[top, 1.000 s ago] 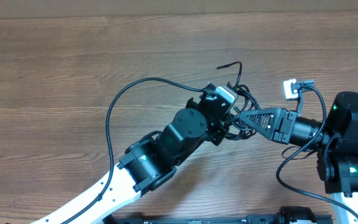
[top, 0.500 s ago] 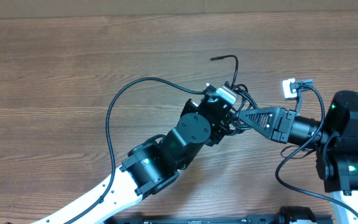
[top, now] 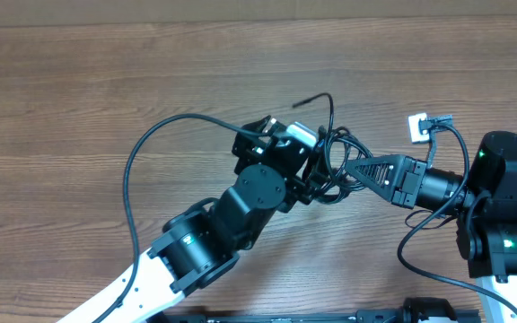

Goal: Untangle cables

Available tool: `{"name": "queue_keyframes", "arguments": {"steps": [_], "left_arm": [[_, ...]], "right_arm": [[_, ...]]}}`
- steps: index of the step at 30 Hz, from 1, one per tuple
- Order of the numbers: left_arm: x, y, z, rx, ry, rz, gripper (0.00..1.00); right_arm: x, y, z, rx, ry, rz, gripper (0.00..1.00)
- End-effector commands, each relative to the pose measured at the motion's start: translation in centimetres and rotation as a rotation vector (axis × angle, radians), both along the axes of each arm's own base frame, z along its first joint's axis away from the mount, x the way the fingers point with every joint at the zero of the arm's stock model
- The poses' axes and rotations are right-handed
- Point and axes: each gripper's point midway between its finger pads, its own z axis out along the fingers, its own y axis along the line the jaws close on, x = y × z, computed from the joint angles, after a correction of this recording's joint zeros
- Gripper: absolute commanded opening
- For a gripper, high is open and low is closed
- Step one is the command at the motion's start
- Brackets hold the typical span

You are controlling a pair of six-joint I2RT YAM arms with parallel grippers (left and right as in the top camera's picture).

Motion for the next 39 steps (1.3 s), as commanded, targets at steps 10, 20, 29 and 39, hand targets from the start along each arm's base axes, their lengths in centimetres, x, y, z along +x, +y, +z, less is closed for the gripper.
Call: {"name": "queue_keyframes", "arguments": {"steps": [10, 20, 29, 39], "left_arm": [[-3.8, 2.7, 2.7, -0.032, 0.006, -0.084, 0.99], [-3.8, 5.1, 2.7, -0.021, 0.019, -0.036, 1.0], [-3.0, 6.8, 1.4, -0.112, 0.139, 0.029, 1.0], [-4.7, 4.5, 1.4, -0.053, 0.128, -0.245, 0.96]], "right_arm": [[-0.5, 0.2, 2.0, -0.07, -0.304, 0.068, 0.04], [-1.0, 0.6, 3.3, -0.055, -0.405, 0.12, 0.04], [-2.2, 1.1, 6.6, -0.023, -0.622, 0.212, 0.04], [-4.2, 1.4, 8.2, -0.001, -0.756, 0.326, 0.04]]}}
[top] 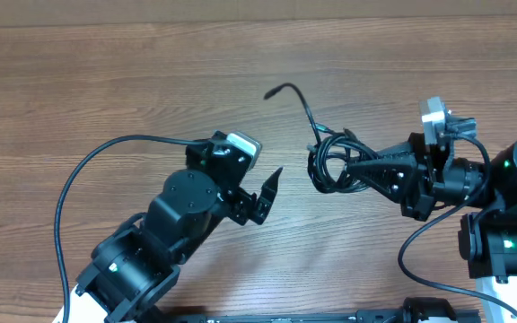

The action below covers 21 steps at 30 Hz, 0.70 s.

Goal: Untangle cables

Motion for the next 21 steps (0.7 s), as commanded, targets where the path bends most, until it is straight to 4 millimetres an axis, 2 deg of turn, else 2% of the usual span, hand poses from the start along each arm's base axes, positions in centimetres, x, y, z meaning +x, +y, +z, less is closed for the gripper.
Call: {"name": "queue_keyframes", "arguments": {"steps": [1, 4, 10, 17, 21], "left_arm": [[-2.1, -2.2, 1.2, -0.002, -0.042, -0.241, 0.95], [-3.5, -3.2, 1.4, -0.007, -0.062, -0.389, 0.93], [-5.3, -3.7, 2.1, -0.042, -0.093, -0.579, 0.94], [-5.8, -3.7, 2.4, -0.057, -0.104, -0.63, 0.97], [-6.1, -3.9, 2.6, -0.084, -0.089, -0.64, 0.97]], "right_arm": [[-2.0, 0.2, 1.2, -0.008, -0.077, 0.081, 0.04], [-2.2, 0.2, 1.3, -0.01, -0.09, 0.096, 0.04], [-2.3, 0.2, 1.2, -0.01, -0.082, 0.108, 0.04], [-1.2, 0.2, 0.5, -0.001, 0.007, 0.114, 0.04], [0.4, 0.1, -0.4, 0.011, 0.109, 0.097, 0.04]]}}
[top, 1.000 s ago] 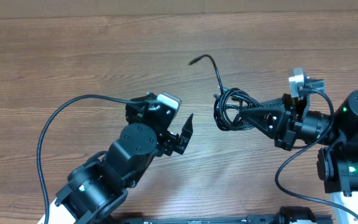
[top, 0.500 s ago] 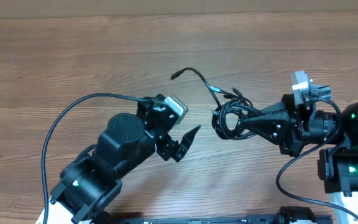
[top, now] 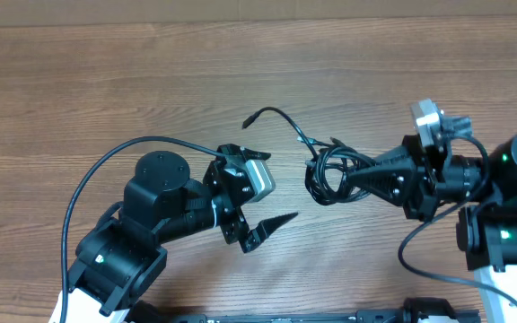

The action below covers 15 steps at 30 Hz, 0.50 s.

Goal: Untangle cables

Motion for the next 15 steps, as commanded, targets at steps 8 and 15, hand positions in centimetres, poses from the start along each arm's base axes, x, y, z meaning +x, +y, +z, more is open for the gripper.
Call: {"name": "queue_keyframes", "arguments": {"steps": [8, 15], "left_arm": [[0.2, -0.8, 2.1, -0.125, 0.097, 0.006, 0.98], [1.0, -2.4, 1.5, -0.07, -0.037, -0.07, 1.0]], "right_arm": [[7.5, -1.3, -3.1, 0.064, 0.534, -0.301, 0.04], [8.6, -1.7, -3.3, 0.146, 0.801, -0.369, 0.04]]}}
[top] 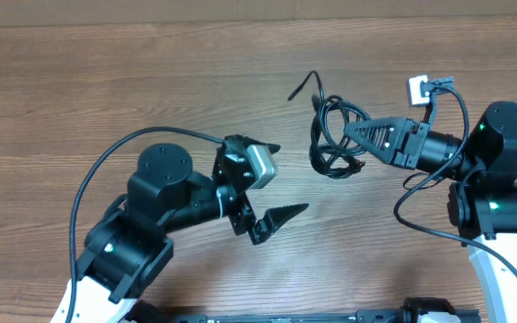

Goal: Untangle cables

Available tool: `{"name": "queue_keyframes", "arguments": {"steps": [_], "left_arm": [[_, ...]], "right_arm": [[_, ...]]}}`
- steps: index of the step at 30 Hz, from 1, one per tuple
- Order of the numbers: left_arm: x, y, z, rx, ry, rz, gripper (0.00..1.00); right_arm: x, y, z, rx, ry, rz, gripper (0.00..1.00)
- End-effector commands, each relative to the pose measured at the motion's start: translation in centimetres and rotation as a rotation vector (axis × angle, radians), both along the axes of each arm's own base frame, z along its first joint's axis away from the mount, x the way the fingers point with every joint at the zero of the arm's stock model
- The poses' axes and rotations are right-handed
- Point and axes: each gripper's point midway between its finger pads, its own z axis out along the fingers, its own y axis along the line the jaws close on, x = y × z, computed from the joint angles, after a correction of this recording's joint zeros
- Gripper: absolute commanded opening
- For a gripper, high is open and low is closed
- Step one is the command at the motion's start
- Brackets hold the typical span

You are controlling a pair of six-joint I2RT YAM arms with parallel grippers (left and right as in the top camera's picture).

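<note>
A black cable bundle (328,144) of tangled loops hangs near the table's far middle-right. One loose end (300,87) sticks out up and to the left. My right gripper (348,134) points left from the right side and is shut on the bundle's right part. My left gripper (287,179) is below and left of the bundle, apart from it. It is open with nothing between its fingers, and the lower finger (284,217) points right.
The wooden table (106,72) runs across the whole view. The left arm's own black lead (97,170) arcs over its base. The right arm's lead (416,224) loops beside its base. A white plug (416,87) sits above the right wrist.
My right gripper has moved toward the table's far edge with the bundle still in it, and the loose end now points further right. My left gripper has shifted slightly right, still open.
Both grippers met at the bundle in the table's middle. Then my left gripper was away to the lower left, open, while the right one kept the bundle. The left arm then turned its gripper rightward, and now the right gripper holds the bundle farther back.
</note>
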Motion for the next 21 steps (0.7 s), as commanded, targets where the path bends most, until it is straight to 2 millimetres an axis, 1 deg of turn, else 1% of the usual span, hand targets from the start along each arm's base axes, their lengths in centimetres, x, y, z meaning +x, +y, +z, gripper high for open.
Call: {"name": "queue_keyframes", "arguments": {"steps": [1, 5, 10, 15, 18, 21], "left_arm": [[-0.1, -1.3, 0.0, 0.029, -0.104, -0.076, 1.0], [0.2, -3.7, -0.1, 0.017, -0.15, -0.129, 1.0], [0.5, -5.7, 0.0, -0.011, -0.186, -0.167, 1.0], [1.0, -6.6, -0.5, -0.007, -0.187, -0.169, 1.0], [2.0, -6.6, -1.2, 0.012, -0.178, -0.129, 0.98], [2.7, -6.5, -1.2, 0.021, -0.185, -0.088, 0.98]], "right_arm": [[0.6, -0.4, 1.0, 0.073, 0.153, -0.068, 0.04], [0.4, -0.3, 1.0, 0.079, 0.166, -0.059, 0.04], [0.3, -0.3, 1.0, 0.076, 0.157, -0.052, 0.04], [-0.1, -0.1, 1.1, 0.073, 0.146, -0.025, 0.04], [-0.5, 0.1, 1.2, 0.069, 0.131, 0.001, 0.04], [-0.9, 0.2, 1.2, 0.06, 0.101, 0.027, 0.04]]}}
